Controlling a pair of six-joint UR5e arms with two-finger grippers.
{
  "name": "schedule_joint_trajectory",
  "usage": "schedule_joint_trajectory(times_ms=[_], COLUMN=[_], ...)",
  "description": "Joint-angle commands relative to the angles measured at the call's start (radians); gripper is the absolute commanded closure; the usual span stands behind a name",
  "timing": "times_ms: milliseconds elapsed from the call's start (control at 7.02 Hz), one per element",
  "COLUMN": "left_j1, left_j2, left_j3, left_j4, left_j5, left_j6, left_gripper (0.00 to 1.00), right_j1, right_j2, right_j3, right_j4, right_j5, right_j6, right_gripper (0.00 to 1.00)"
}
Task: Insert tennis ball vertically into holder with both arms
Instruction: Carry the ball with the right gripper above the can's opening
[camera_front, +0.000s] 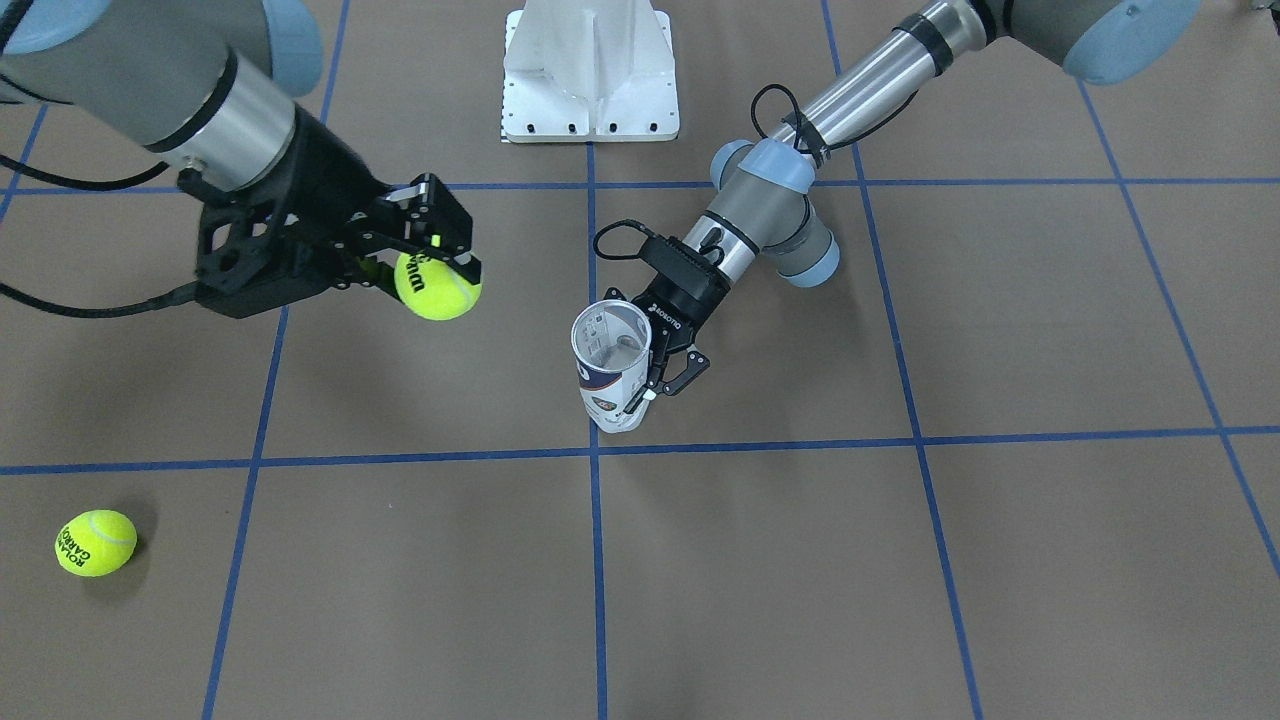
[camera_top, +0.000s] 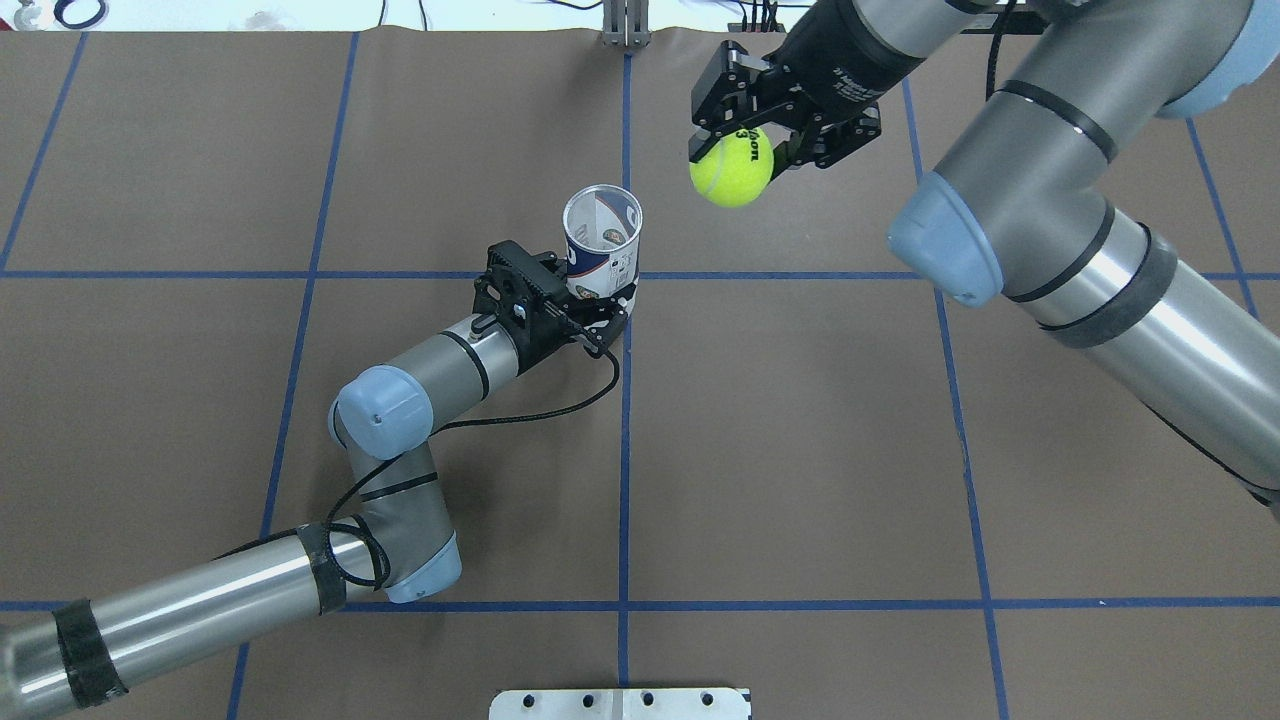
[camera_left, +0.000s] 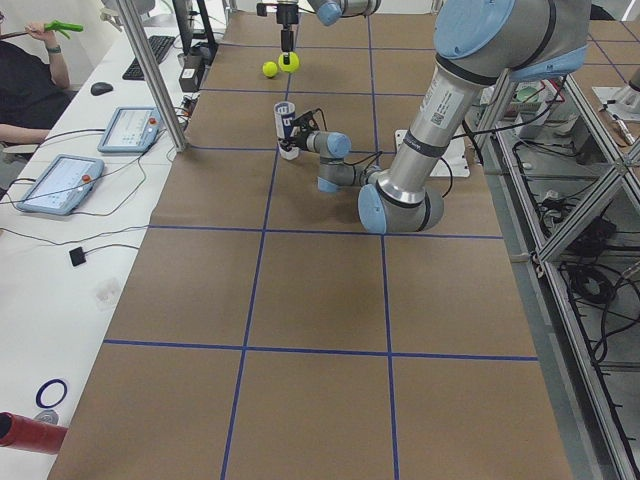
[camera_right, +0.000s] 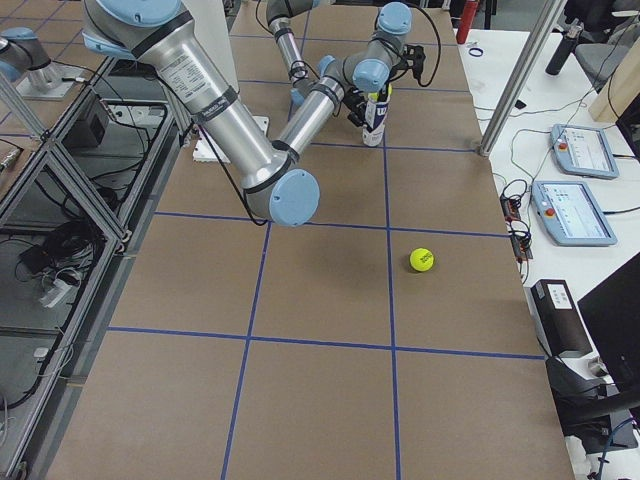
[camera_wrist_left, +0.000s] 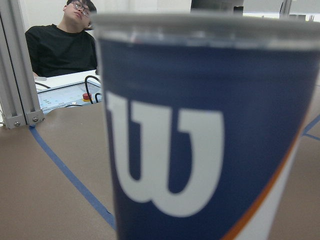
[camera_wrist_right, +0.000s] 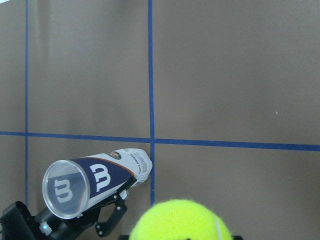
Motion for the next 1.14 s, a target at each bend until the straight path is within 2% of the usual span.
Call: schedule_joint_trajectory(times_ms=[0,570,997], left_j1=[0.000,-0.004,-0.007], left_j2=[0.000,0.000,0.000], left_j3=[0.000,0.000,0.000], left_j4=[0.000,0.000,0.000], left_j5=[0.000,0.000,0.000], left_j6=[0.000,0.000,0.000], left_gripper=[0.37,0.36,0.36], right_j1=[-0.092,-0.109,-0.129], right_j2=[0.103,0.204,0.191], right_j3=[-0.054,-0.223,-0.243], right_j4=[-0.001,0.001,0.001], right_j5=[-0.099,-0.154,-0.182], right_j6=[0.067,0.051,0.047], right_gripper=[1.00,1.00,1.00])
